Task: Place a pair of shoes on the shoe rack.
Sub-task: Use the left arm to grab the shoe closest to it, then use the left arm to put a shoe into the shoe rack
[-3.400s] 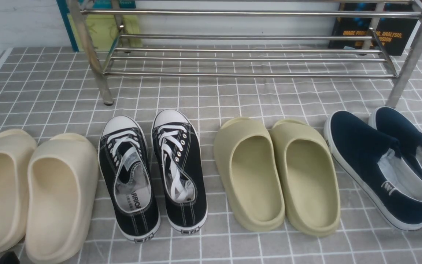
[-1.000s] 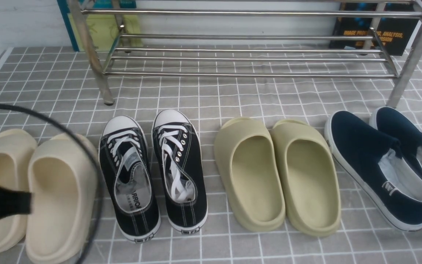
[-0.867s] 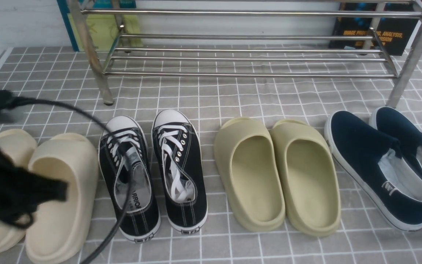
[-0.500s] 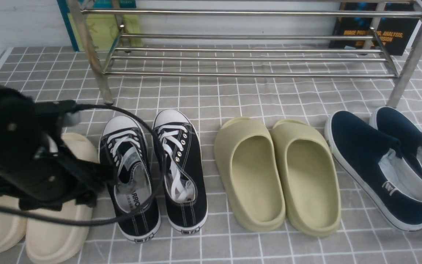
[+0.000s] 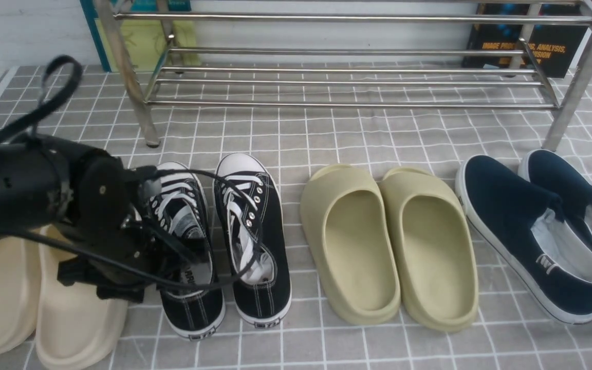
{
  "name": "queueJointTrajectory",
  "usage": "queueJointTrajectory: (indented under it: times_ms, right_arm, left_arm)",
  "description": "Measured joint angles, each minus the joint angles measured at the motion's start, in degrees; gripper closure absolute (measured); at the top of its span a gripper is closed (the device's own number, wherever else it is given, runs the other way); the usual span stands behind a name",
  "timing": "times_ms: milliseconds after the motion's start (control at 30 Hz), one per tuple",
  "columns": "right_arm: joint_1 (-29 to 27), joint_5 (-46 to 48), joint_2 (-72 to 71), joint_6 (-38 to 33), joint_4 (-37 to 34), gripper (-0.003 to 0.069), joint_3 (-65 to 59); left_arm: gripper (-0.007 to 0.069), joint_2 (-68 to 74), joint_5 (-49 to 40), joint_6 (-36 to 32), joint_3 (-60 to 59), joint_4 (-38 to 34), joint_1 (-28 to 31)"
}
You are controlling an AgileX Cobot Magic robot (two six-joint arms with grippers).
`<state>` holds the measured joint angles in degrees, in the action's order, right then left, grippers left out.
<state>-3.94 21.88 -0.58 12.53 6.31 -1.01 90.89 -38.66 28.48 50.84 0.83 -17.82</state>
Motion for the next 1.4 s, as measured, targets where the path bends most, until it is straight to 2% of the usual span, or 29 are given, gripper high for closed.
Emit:
queueJointTrajectory:
  times_ms: [133,233,433,667,1100,1400]
  right_arm:
    - [0.0,0.0,0.0,-0.1,0.0,0.0420,0.0]
    - [0.0,0.0,0.0,-0.1,0.0,0.0420,0.0]
    - [0.0,0.0,0.0,-0.1,0.0,0.0420,0.0]
    - [0.0,0.0,0.0,-0.1,0.0,0.0420,0.0]
    - [0.0,0.0,0.0,-0.1,0.0,0.0420,0.0]
    - [0.0,0.0,0.0,-0.1,0.0,0.0420,0.0]
  left_arm:
    - [0.0537,0.0,-0.1,0.0,0.1,-0.8,-0.2]
    - [0.0638,-2.5,-2.4,0.0,0.1,0.0,-0.2]
    - [0.0638,-13.0,-9.4,-0.8,1.0,-0.2,-0.1]
    - [0.0638,-16.1,-15.1,-4.6,12.2,-0.2,-0.1]
    - [0.0638,9.8,-17.2,-7.4,39.1,-1.7,6.8]
    - [0.0638,26.4,-17.1,-7.4,60.5,-1.2,7.3]
